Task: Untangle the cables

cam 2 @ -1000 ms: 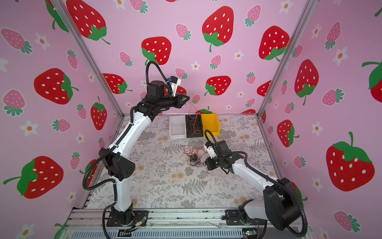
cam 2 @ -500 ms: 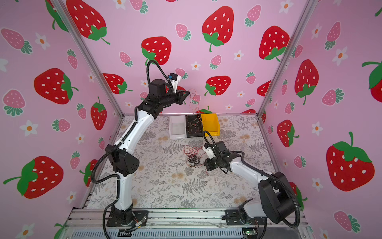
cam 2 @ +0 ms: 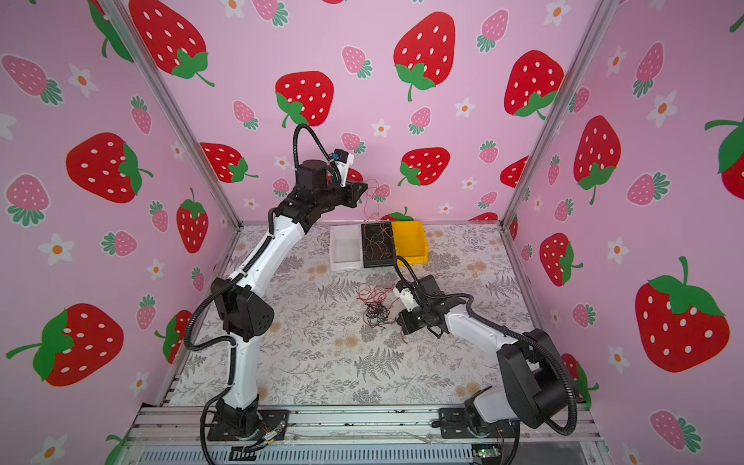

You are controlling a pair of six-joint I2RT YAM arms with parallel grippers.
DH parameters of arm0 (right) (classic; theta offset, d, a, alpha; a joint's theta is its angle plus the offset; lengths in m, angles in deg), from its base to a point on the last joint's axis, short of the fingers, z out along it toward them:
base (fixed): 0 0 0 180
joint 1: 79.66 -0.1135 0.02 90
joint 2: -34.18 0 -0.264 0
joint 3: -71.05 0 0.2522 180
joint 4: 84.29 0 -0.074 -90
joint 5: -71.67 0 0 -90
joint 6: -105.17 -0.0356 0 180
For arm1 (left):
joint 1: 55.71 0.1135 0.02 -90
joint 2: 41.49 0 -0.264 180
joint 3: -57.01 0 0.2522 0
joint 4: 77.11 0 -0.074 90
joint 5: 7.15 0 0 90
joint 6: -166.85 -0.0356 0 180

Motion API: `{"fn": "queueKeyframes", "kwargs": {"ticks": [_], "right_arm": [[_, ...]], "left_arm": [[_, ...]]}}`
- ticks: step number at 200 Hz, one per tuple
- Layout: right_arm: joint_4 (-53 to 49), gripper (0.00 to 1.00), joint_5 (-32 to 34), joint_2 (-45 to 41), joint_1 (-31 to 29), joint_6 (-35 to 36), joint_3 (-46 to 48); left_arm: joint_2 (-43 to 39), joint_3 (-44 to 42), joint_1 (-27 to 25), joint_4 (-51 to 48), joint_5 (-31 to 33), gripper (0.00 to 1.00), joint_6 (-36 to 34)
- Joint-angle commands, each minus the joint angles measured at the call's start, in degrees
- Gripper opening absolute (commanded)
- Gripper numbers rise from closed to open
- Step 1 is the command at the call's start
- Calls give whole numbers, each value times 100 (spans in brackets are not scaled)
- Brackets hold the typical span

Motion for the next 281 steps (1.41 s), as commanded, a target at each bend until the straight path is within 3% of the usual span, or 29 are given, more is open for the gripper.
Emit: {"fn": "queueKeyframes", "kwargs": {"ticks": [1, 124, 192, 201, 227, 252, 266, 281], "right_arm": [[-16, 0, -25, 29, -1, 90, -66], [-1, 0, 22, -16, 47, 123, -24], [26, 0, 77, -77, 49, 80, -30], [21, 0, 72, -85, 51, 75, -31], [4, 0, 107, -145, 50, 63, -27], [12, 0, 161, -225, 49, 39, -13], [21, 0, 191, -230, 50, 24, -37], [50, 0, 242, -261, 49, 14, -48]], "left_arm": [[-13, -106, 2, -2, 62, 0, -101], [305, -1373, -86, 362, 285, 0, 133], [894, -1068, -262, 44, 482, 0, 25], [954, -1046, -262, 23, 514, 5, 77], [1007, -884, -270, -233, 524, 44, 171], [783, -782, -273, -487, 741, 61, 135], [512, -899, -262, -470, 875, 79, 42], [184, -996, -244, -509, 867, 83, -126]]}}
